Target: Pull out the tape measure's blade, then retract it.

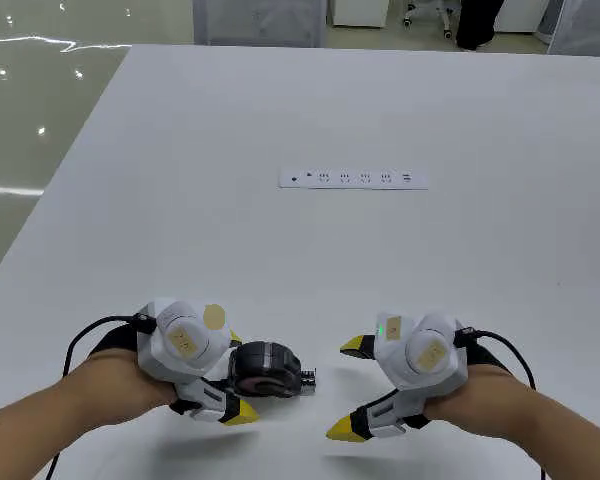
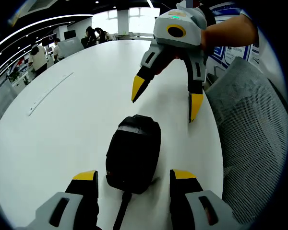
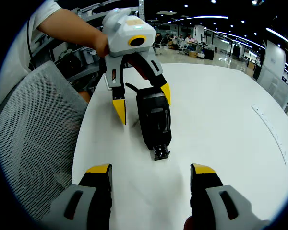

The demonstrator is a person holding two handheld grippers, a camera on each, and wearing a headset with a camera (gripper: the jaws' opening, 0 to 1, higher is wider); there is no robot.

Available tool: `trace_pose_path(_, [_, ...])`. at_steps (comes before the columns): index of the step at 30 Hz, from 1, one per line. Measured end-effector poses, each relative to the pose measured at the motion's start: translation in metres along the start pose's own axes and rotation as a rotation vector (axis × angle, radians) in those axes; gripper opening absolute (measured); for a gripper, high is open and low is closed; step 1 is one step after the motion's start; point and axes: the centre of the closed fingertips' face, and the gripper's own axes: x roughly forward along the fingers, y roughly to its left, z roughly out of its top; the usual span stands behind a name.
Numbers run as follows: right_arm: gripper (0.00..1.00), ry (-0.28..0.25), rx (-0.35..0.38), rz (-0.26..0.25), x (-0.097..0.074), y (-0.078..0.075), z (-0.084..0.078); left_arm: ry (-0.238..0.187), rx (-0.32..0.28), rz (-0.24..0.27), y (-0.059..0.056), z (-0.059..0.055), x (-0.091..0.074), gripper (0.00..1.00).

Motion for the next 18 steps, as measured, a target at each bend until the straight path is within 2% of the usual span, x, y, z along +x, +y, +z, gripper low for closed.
trace_pose_path(10, [0.60,-0.004,0.001,0.013,0.008,-0.001,0.003,0.010,0.011,-0.009,0.001,0.000,0.007,0.43])
trace_pose_path(18, [0.57,-0.007,-0.004,0.020,0.013,-0.004,0.006,0.008,0.004,-0.017,0.002,0.002,0.009,0.37])
